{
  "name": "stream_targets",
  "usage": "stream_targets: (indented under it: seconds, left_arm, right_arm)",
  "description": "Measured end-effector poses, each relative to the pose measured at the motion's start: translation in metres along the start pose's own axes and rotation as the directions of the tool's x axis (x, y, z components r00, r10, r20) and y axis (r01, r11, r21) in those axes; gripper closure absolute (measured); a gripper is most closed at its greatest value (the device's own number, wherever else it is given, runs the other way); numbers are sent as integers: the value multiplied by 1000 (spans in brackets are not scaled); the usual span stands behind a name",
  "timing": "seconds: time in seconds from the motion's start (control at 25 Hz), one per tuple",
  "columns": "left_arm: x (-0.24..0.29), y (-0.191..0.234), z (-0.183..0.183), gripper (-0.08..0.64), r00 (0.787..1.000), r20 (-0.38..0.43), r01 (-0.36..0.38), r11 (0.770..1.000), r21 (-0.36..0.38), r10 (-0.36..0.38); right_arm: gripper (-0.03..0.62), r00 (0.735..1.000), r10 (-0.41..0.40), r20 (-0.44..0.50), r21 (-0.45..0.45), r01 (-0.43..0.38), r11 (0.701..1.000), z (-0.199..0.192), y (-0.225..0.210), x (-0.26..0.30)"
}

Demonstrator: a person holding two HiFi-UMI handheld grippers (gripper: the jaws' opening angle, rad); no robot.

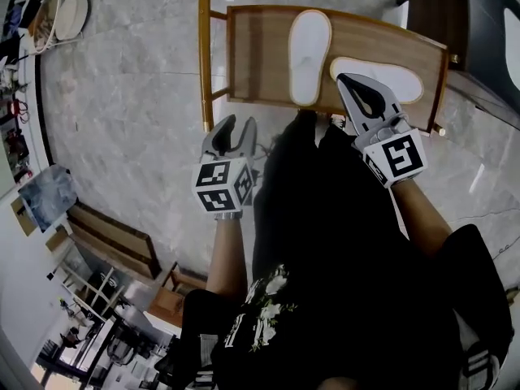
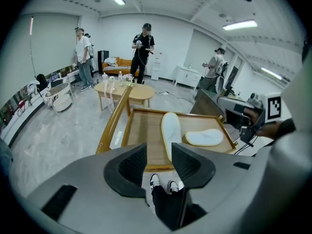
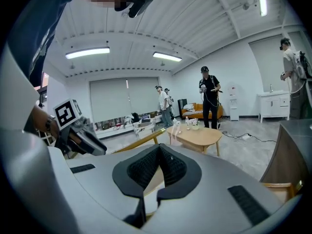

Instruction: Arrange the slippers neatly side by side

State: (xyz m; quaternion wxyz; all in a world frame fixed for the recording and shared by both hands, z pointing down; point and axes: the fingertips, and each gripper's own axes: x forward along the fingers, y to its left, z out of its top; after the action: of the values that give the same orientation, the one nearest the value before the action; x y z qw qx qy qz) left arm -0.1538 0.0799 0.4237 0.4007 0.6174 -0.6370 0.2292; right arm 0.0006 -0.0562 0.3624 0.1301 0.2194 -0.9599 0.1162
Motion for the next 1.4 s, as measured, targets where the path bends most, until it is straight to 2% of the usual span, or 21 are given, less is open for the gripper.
stream_targets:
  seconds: [0.2, 0.32, 0.4, 0.52, 0.56, 0.68, 0.76, 0.8, 0.84, 0.92, 0.96, 1.0, 1.04, 1.08, 1.2, 1.32, 1.4]
  left_arm:
    - [0, -32, 12, 402, 998, 58, 1, 1000, -21, 0]
    - [-1, -45, 18, 402, 996, 89, 7, 1000, -22, -5]
    - [1, -52, 20, 407, 995, 100, 12, 1000, -12, -11]
    - [12, -66, 16, 418, 995, 98, 28, 1000, 2, -28]
    - [18, -72, 15, 422, 995, 96, 38, 999, 6, -39]
    - [32, -91, 10, 435, 995, 81, 62, 997, 39, -65]
    - [40, -102, 2, 465, 996, 59, 70, 995, 69, -74]
    - [46, -106, -2, 469, 996, 48, 75, 994, 83, -79]
    - [51, -110, -4, 476, 996, 40, 82, 992, 95, -86]
    - [57, -117, -3, 490, 995, 31, 94, 989, 114, -98]
    - [59, -121, -1, 492, 994, 29, 99, 988, 123, -103]
    - [61, -124, 1, 494, 994, 26, 103, 986, 130, -107]
    - [62, -128, 1, 497, 994, 20, 107, 985, 136, -111]
    - [65, -130, 0, 499, 993, 13, 112, 984, 142, -115]
    - [69, -134, -2, 499, 994, -2, 110, 980, 169, -111]
    - [69, -137, -4, 499, 993, -12, 117, 980, 164, -116]
    - [68, -136, -6, 499, 993, -17, 119, 981, 152, -118]
  right_arm:
    - [594, 998, -7, -67, -8, 6, 1000, -22, -9, -18]
    - [582, 993, -43, -111, -12, 42, 999, -39, -11, -26]
    - [501, 987, -86, -135, 14, 89, 996, -51, -16, -31]
    - [468, 963, -199, -181, 102, 219, 970, -79, -39, -45]
    - [468, 946, -251, -206, 148, 284, 947, -90, -51, -51]
    - [468, 869, -393, -300, 277, 474, 836, -125, -88, -73]
    - [468, 828, -439, -348, 325, 546, 772, -145, -104, -83]
    - [459, 808, -455, -374, 363, 579, 730, -156, -110, -85]
    - [456, 785, -468, -405, 416, 614, 671, -169, -116, -88]
    - [456, 746, -480, -462, 534, 665, 521, -190, -124, -91]
    - [456, 735, -481, -477, 583, 675, 453, -196, -127, -91]
    - [457, 729, -484, -483, 618, 676, 401, -199, -130, -92]
    - [469, 726, -489, -484, 643, 674, 364, -201, -133, -92]
    - [504, 724, -494, -482, 662, 670, 336, -202, -137, -92]
    - [512, 728, -489, -481, 709, 650, 272, -206, -143, -89]
    - [511, 730, -467, -499, 734, 642, 219, -216, -144, -84]
    - [511, 724, -463, -511, 736, 647, 198, -223, -147, -83]
